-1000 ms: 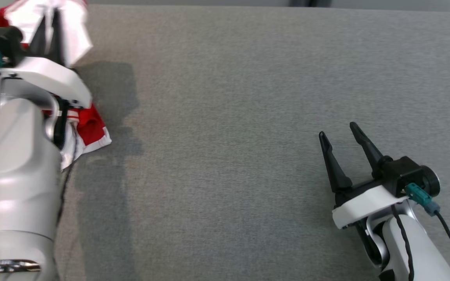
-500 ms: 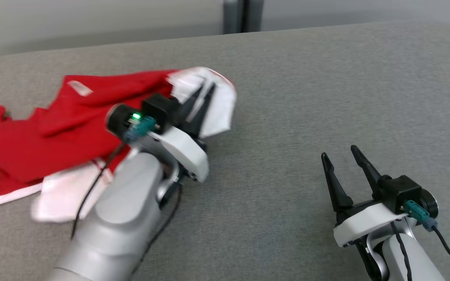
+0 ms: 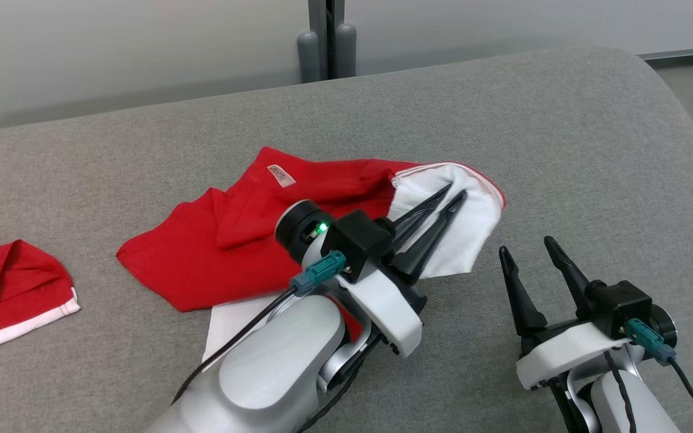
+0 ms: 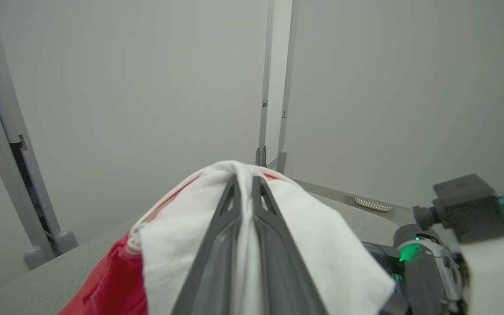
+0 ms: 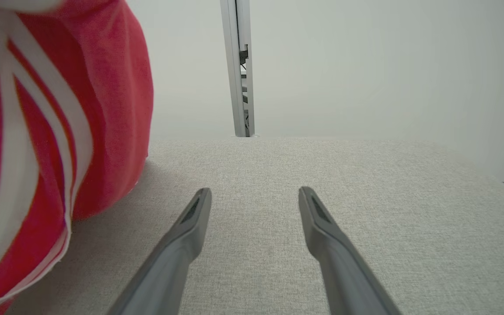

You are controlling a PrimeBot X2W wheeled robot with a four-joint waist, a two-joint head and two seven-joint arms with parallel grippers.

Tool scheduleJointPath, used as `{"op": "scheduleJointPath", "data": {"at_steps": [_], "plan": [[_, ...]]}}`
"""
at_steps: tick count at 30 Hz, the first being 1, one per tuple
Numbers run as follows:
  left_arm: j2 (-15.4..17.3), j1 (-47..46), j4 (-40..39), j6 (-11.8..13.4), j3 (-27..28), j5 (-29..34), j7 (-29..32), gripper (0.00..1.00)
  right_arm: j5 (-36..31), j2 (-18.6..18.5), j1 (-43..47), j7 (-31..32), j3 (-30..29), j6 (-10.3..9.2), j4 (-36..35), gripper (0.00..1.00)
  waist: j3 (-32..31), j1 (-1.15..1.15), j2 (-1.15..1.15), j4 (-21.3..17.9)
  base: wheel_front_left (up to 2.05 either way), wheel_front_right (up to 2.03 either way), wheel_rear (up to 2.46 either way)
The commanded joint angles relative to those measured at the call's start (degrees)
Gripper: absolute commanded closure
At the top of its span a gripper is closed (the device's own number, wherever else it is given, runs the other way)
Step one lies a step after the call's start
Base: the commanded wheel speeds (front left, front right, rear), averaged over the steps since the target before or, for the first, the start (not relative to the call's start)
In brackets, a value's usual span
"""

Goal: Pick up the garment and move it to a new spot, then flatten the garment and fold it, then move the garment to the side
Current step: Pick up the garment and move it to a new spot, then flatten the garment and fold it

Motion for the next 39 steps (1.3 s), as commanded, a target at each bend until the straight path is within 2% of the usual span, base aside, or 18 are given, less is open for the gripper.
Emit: {"op": "scheduleJointPath", "data": {"at_steps": [1,2,3,7,11,19,29,34,39], "plan": [[0.51,1.57,0.77,0.91,0.46,0.41,-0.25,1.0,0.31,-0.2,0.49,0.0,-0.35,-0.01,-0.13,0.0,-0.15,0.0,0.0,0.13,0.0,0.0,0.0],[0.51,1.78,1.29,1.57,1.01,0.89,-0.16,0.58,0.35,-0.21,0.47,0.0,-0.57,-0.01,-0.13,0.0,-0.23,0.0,0.0,0.23,0.0,0.0,0.0],[0.51,2.01,2.07,2.19,1.65,1.53,-0.16,0.0,0.39,-0.21,0.41,0.0,-0.71,-0.01,-0.18,0.0,-0.31,0.0,0.0,0.35,0.0,0.0,0.0],[0.42,4.92,5.79,3.89,6.1,4.3,-0.16,0.0,0.17,-0.22,0.28,0.0,-1.17,-0.01,-0.39,0.0,-0.78,0.0,0.0,1.09,0.0,0.0,0.0],[0.85,9.82,7.94,4.97,13.86,6.29,-0.16,0.0,0.08,-0.23,1.02,0.01,-1.93,-0.01,-0.72,0.0,-1.57,0.0,0.0,2.22,0.0,0.0,0.0],[2.34,21.81,3.62,4.97,28.76,13.05,-0.16,0.0,-0.56,-0.26,2.55,0.0,-2.8,-0.01,-1.12,0.0,-3.62,0.0,0.0,4.61,0.0,0.0,0.0],[1.4,37.13,-4.77,3.45,45.57,19.6,-0.16,0.0,-0.8,-0.25,5.2,0.0,-1.36,-0.01,-0.28,0.0,-7.07,0.0,0.0,6.47,0.0,0.0,0.0],[0.7,42.1,-7.05,2.4,50.15,21.65,-0.16,0.0,-0.76,-0.26,5.98,0.0,0.16,-0.01,-0.14,0.0,-7.51,0.0,0.0,6.64,0.0,0.0,0.0],[0.36,42.8,-7.37,1.45,50.3,22.02,-0.16,0.0,-0.82,-0.27,5.27,0.0,1.83,-0.01,0.13,0.0,-6.64,0.0,0.0,7.53,0.0,0.0,0.0]]}}
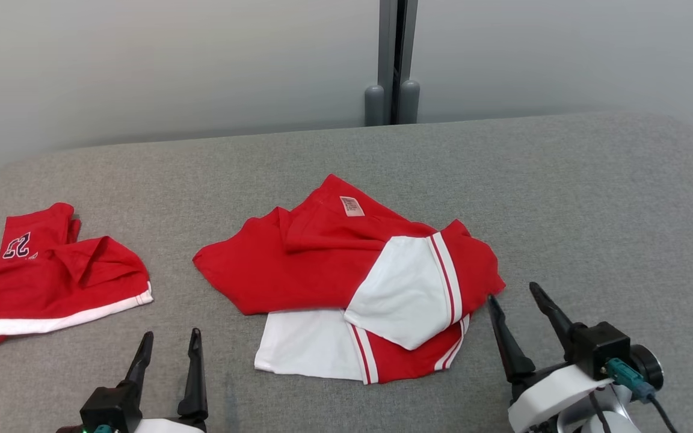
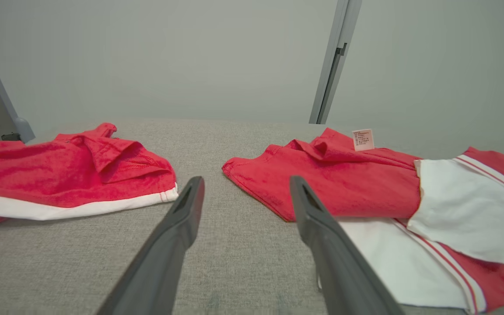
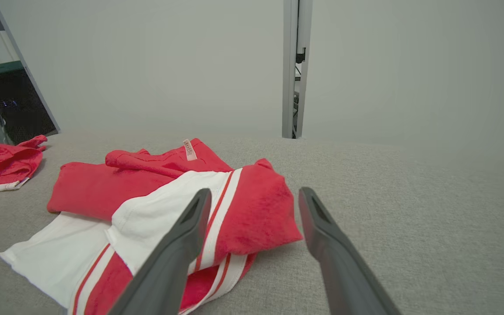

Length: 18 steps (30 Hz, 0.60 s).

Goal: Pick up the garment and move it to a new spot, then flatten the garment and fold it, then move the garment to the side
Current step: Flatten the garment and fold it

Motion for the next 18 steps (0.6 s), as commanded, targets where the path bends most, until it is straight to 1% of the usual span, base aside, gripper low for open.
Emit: {"op": "scheduleJointPath", "data": {"at_steps": [1,5,6,8,9,11,15,18], "plan": [[0.09,-0.52,-0.18,-0.31,-0.67,-0.81,-0.02,0.0,-0.14,-0.36,-0.61,-0.01,1.08,-0.01,0.16,0.0,0.67,0.0,0.0,0.69,0.0,0.0,0.0],[0.1,-2.57,-0.53,-0.32,-3.75,-2.0,-0.02,0.0,-0.31,-0.96,-1.99,-0.01,5.37,-0.01,0.42,0.0,2.81,0.0,0.0,3.3,0.0,0.0,0.0],[0.1,-2.57,-0.53,-0.32,-3.75,-2.0,-0.02,0.0,-0.31,-0.96,-1.99,-0.01,5.37,-0.01,0.42,0.0,2.81,0.0,0.0,3.3,0.0,0.0,0.0],[0.13,-3.16,-0.25,-0.32,-5.2,-2.51,-0.02,0.0,-0.15,-1.3,-2.86,-0.01,7.9,-0.01,0.99,0.0,3.83,0.0,0.0,5.0,0.0,0.0,0.0],[0.13,-3.63,-0.16,-0.34,-5.68,-2.98,-0.02,0.0,0.06,-1.39,-3.5,-0.01,9.28,-0.01,1.6,0.0,4.22,0.0,0.0,5.82,0.0,0.0,0.0],[0.12,-4.26,-0.16,-1.15,-7.19,-3.51,-0.02,0.0,0.37,-1.76,-4.58,-0.01,11.12,-0.01,3.01,0.0,4.89,0.0,0.0,7.94,0.0,0.0,0.0],[0.11,-4.97,-0.03,-1.32,-8.76,-4.2,-0.02,0.0,0.1,-2.16,-7.51,-0.01,14.15,-0.01,6.37,0.0,6.37,0.0,0.0,11.52,0.0,0.0,0.0],[0.08,-5.12,0.25,-1.08,-9.73,-4.81,-0.02,0.0,-0.73,-2.53,-9.57,-0.02,14.51,-0.01,9.52,0.0,7.48,0.0,0.0,13.71,0.0,0.0,0.0]]}}
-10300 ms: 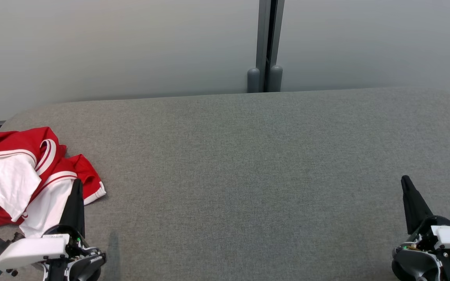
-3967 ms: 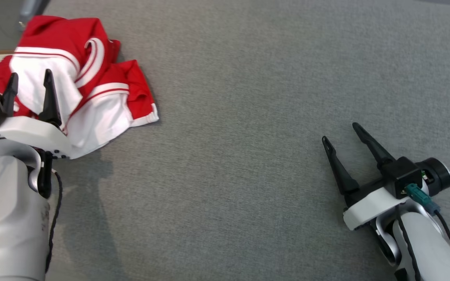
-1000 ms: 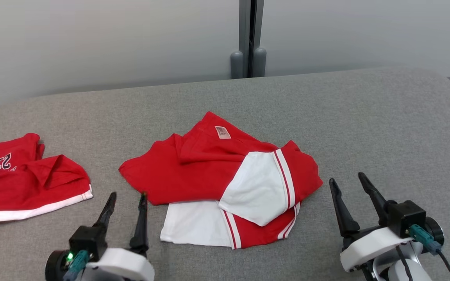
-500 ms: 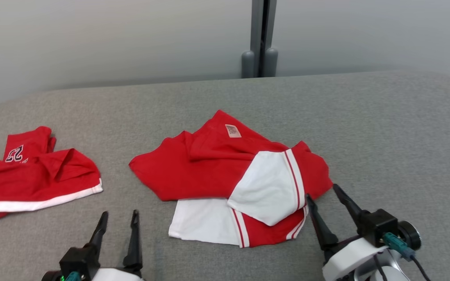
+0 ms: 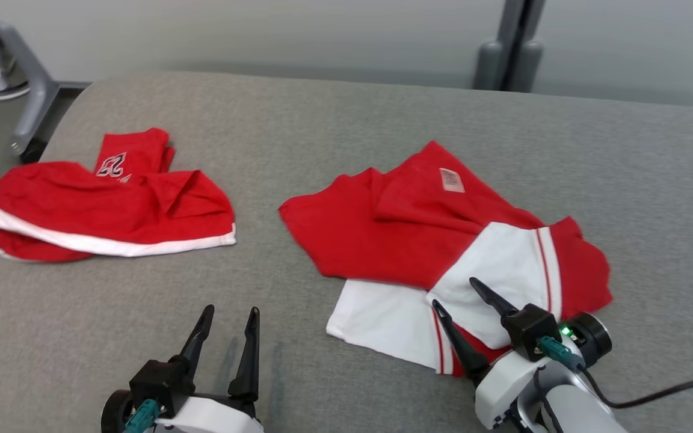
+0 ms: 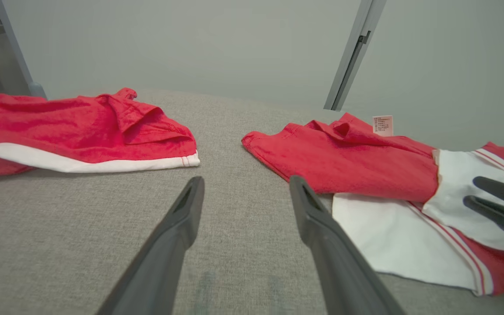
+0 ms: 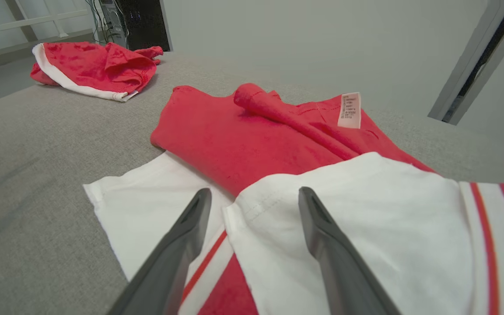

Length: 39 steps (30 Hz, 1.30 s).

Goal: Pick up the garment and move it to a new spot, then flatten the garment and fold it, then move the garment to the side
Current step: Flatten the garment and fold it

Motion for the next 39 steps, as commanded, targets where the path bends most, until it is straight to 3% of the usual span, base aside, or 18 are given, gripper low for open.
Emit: {"op": "scheduleJointPath", "data": {"at_steps": [1,10,11,12,16,23,27,32,33,34,39], "plan": [[0.16,-0.69,0.07,0.06,-0.09,-0.29,-0.02,0.0,-0.47,-0.62,-0.68,0.01,-0.32,-0.01,0.69,0.0,1.67,0.0,0.0,2.22,0.0,0.0,0.0],[0.16,-1.07,0.04,0.29,-0.42,-0.97,-0.02,0.0,-4.85,-0.64,-2.88,0.01,-5.1,-0.01,5.68,0.0,3.78,0.0,0.0,4.15,0.0,0.0,0.0],[0.16,-1.22,-0.02,0.39,-0.48,-1.01,-0.02,0.0,-5.09,-0.61,-2.76,0.0,-5.72,-0.01,6.27,0.09,3.95,0.0,0.0,4.11,0.0,0.0,0.0],[0.15,-1.61,-0.04,0.36,-0.83,-1.28,-0.02,0.0,-5.38,-0.47,-2.91,0.01,-6.31,-0.01,6.49,0.51,4.28,0.0,0.0,3.94,0.0,0.0,0.0],[0.18,-2.19,-0.33,0.63,-1.28,-1.59,-0.02,0.0,-5.06,-0.44,-3.17,0.0,-7.73,-0.01,5.24,1.0,4.94,0.0,0.0,3.29,0.0,0.0,0.0],[0.17,-3.0,-0.52,0.51,-1.36,-1.99,-0.01,0.0,-2.28,-2.11,-4.39,0.01,-11.64,-0.01,-1.88,1.0,5.44,0.0,0.0,2.31,0.0,0.0,0.0],[0.18,-3.39,-0.36,0.73,-1.98,-2.19,-0.01,0.0,-1.89,-6.73,-7.87,0.0,-14.72,-0.01,-4.21,1.0,5.68,0.0,0.0,2.08,0.0,0.0,0.0],[0.18,-4.68,-0.02,0.28,-3.27,-2.31,-0.01,0.0,-2.87,-11.92,-14.21,-0.01,-15.57,-0.01,-1.76,0.99,6.68,0.0,0.0,2.55,0.0,0.0,0.0],[0.18,-4.9,0.15,0.2,-3.66,-2.3,-0.01,0.0,-3.06,-13.02,-15.78,0.01,-15.08,-0.01,-0.14,0.69,6.97,0.0,0.0,2.71,0.0,0.0,0.0],[0.17,-5.08,0.39,0.05,-4.05,-2.33,-0.01,0.0,-2.56,-13.63,-17.17,0.0,-14.85,-0.01,1.78,0.0,7.22,0.0,0.0,2.88,0.0,0.0,0.0],[0.15,-6.26,0.96,-0.06,-5.66,-2.21,-0.01,0.0,-2.75,-16.56,-24.99,0.26,-16.42,-0.01,13.24,0.0,7.86,0.0,0.0,3.0,0.0,0.0,0.0]]}}
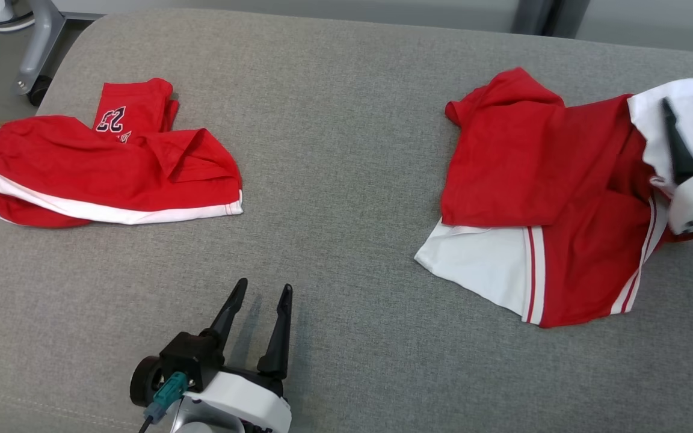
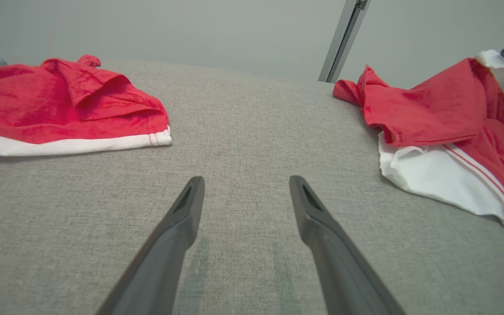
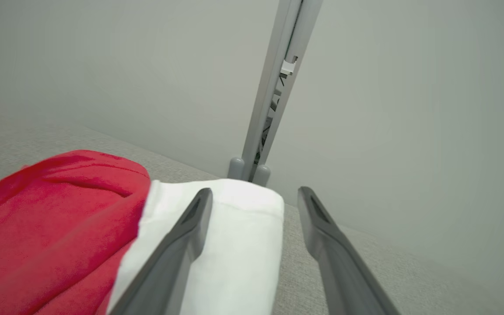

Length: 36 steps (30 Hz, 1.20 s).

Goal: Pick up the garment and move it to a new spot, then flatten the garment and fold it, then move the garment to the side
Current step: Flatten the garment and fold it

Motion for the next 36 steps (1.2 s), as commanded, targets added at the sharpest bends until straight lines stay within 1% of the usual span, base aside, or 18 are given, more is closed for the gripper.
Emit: {"op": "scheduleJointPath", "data": {"at_steps": [1,3,4,7,9,11,13,15,17,19,22,25,29,33,34,35,36], "plan": [[0.15,-1.32,0.11,-0.08,-0.26,-0.08,-0.01,0.0,-0.17,-0.64,-1.12,-0.28,-1.78,-0.01,1.68,0.0,-0.05,0.0,0.0,-0.11,0.0,0.0,0.0],[0.18,-1.42,0.21,0.29,-0.55,-0.16,-0.01,0.0,-0.86,-0.36,-1.94,-0.49,-4.37,-0.01,3.54,0.0,-0.3,0.0,0.0,-0.53,0.0,0.0,0.0],[0.17,-1.39,0.22,0.41,-0.6,-0.2,-0.01,0.0,-0.93,0.54,-1.73,-0.55,-5.03,0.0,3.28,0.0,-0.46,0.0,0.0,-0.9,0.0,0.0,0.0],[0.19,-1.27,0.4,0.67,-0.37,-0.19,-0.01,0.0,-0.53,2.52,1.31,-0.57,-4.97,-0.02,-0.56,0.0,-1.1,0.0,0.0,-2.13,0.0,0.0,0.0],[0.16,-1.13,0.55,0.69,-0.05,-0.05,-0.01,0.0,0.62,4.23,4.08,-0.54,-3.61,-0.01,-4.09,0.0,-1.65,0.0,0.0,-2.94,0.0,0.0,0.0],[0.17,-0.95,0.75,0.67,0.37,0.22,-0.01,0.0,1.99,5.84,7.26,-0.55,-1.19,-0.01,-7.6,0.0,-2.26,0.0,0.0,-3.69,0.0,0.0,0.0],[0.18,-0.57,0.93,0.5,0.65,0.46,-0.01,0.0,3.45,7.28,10.9,-0.54,2.7,0.0,-10.74,0.0,-2.8,0.0,0.0,-4.26,0.0,0.0,0.0],[0.18,-0.27,1.06,0.45,0.87,0.5,-0.01,0.0,5.46,8.13,14.04,-0.56,6.98,-0.01,-13.4,0.0,-3.21,0.0,0.0,-4.7,0.0,0.0,0.0],[0.17,-0.17,1.09,0.4,0.93,0.5,-0.01,0.0,7.54,8.8,16.6,-0.55,12.1,-0.01,-14.63,0.0,-3.41,0.0,0.0,-4.88,0.0,0.0,0.0],[0.19,-0.11,1.24,0.31,0.95,0.43,-0.01,0.0,8.71,8.99,18.15,-0.55,16.75,-0.01,-14.54,0.0,-3.47,0.0,0.0,-4.9,0.0,0.0,0.0],[0.17,0.22,1.33,0.09,0.69,0.27,-0.01,0.0,9.66,7.94,19.59,-0.56,22.37,-0.01,-12.52,0.0,-3.57,0.0,0.0,-4.47,0.0,0.0,0.0],[0.18,0.75,1.59,-0.08,0.67,0.19,-0.01,0.0,10.51,7.22,20.99,-0.56,25.98,-0.01,-10.52,0.0,-3.83,0.0,0.0,-3.92,0.0,0.0,0.0],[0.17,1.2,1.93,-0.1,1.29,0.24,-0.01,0.0,9.99,5.55,22.12,-0.35,29.03,-0.01,-7.67,0.0,-4.32,0.0,0.0,-3.91,0.0,0.0,0.0],[0.17,1.45,2.32,-0.18,1.79,0.6,-0.01,0.0,7.85,4.92,20.69,-0.06,28.21,-0.22,-2.91,0.0,-4.75,0.0,0.0,-4.37,0.0,0.0,0.0],[0.17,1.31,2.32,-0.29,1.82,0.73,-0.01,0.0,7.27,4.85,20.37,0.01,27.93,-0.26,-1.4,0.2,-4.87,0.0,0.0,-4.46,0.0,0.0,0.0],[0.17,1.15,2.3,-0.36,1.84,0.87,-0.01,0.0,6.96,4.88,20.11,0.14,27.33,-0.3,-0.25,0.63,-4.95,0.0,0.0,-4.55,0.0,0.0,0.0],[0.17,1.06,2.29,-0.49,1.85,1.0,-0.01,0.0,6.25,4.62,19.7,0.19,27.01,-0.3,0.84,1.0,-5.08,0.0,0.0,-4.68,0.0,0.0,0.0]]}}
